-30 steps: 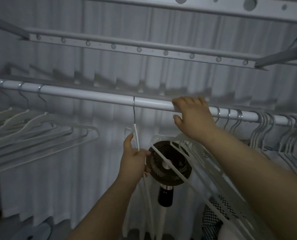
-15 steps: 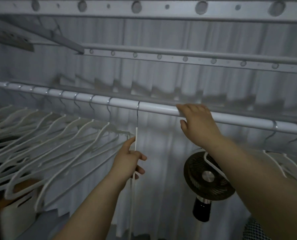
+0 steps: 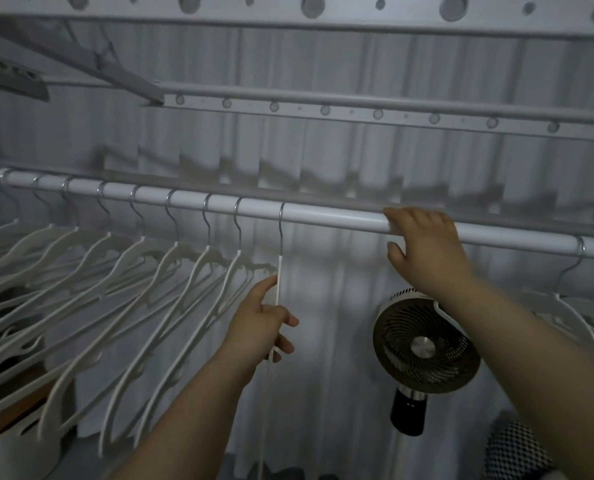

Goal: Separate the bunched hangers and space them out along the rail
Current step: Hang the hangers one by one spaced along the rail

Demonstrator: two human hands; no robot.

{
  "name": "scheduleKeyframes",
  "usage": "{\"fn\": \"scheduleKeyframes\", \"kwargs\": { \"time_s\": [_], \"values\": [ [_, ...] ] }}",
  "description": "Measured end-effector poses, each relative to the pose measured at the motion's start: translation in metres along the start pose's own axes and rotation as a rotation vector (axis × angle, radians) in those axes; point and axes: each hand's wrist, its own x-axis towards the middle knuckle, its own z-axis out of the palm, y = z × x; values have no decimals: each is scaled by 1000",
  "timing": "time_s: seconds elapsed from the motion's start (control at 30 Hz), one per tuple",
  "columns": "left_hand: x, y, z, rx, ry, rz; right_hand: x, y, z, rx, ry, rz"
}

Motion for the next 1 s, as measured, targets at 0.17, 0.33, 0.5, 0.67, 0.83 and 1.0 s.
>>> {"fn": "scheduleKeyframes", "kwargs": {
  "time_s": [0.17,0.33,0.5,0.67,0.83,1.0],
  "values": [
    [1,1,-1,20,-31,10,0,-3,-5,4,-70,26],
    [-1,3,-4,108,-44,25,-1,-4,-6,3,-87,29],
    [-1,0,-8,227,-50,46,-1,-3,-6,7,-73,11],
    [-6,3,-4,193,-66,74,0,-4,-7,15,-87,15],
    [-10,4,-7,229,-49,68,0,-3,-9,17,-96,10],
    [-18,5,-11,316,-22,56,0,-4,-10,32,-123,15]
  ]
}}
